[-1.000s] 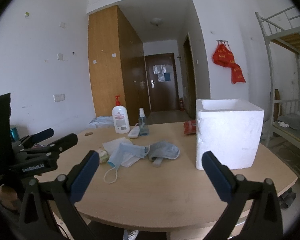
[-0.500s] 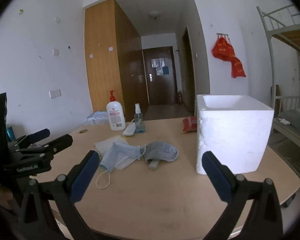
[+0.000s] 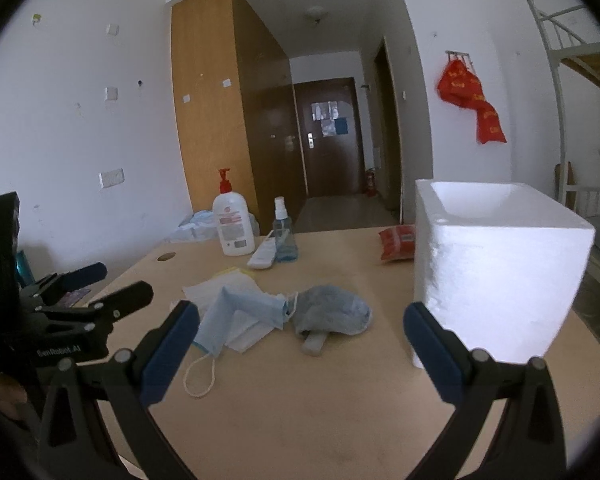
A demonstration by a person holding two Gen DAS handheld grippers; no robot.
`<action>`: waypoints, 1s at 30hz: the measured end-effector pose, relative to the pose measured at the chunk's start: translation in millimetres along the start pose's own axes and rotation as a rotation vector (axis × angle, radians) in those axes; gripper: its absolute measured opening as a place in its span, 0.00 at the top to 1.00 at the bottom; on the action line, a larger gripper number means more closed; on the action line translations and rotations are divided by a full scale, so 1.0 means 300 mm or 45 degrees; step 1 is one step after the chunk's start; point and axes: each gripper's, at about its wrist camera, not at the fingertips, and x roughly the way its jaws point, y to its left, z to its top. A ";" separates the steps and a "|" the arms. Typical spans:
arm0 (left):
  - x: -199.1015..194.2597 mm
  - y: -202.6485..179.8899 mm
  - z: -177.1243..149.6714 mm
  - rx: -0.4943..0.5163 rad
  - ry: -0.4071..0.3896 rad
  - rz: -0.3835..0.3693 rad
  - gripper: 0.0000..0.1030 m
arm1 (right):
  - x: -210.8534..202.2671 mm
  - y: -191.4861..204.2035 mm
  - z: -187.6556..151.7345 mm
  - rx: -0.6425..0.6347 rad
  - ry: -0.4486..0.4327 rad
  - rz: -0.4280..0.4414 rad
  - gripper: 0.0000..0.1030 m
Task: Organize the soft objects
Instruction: 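Reach the left tool to the floral tissue pack while the right tool reaches the grey cloth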
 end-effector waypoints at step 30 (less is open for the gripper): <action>0.359 0.194 -0.025 -0.181 0.413 0.055 0.00 | 0.412 -0.006 0.040 -0.043 0.345 0.052 0.00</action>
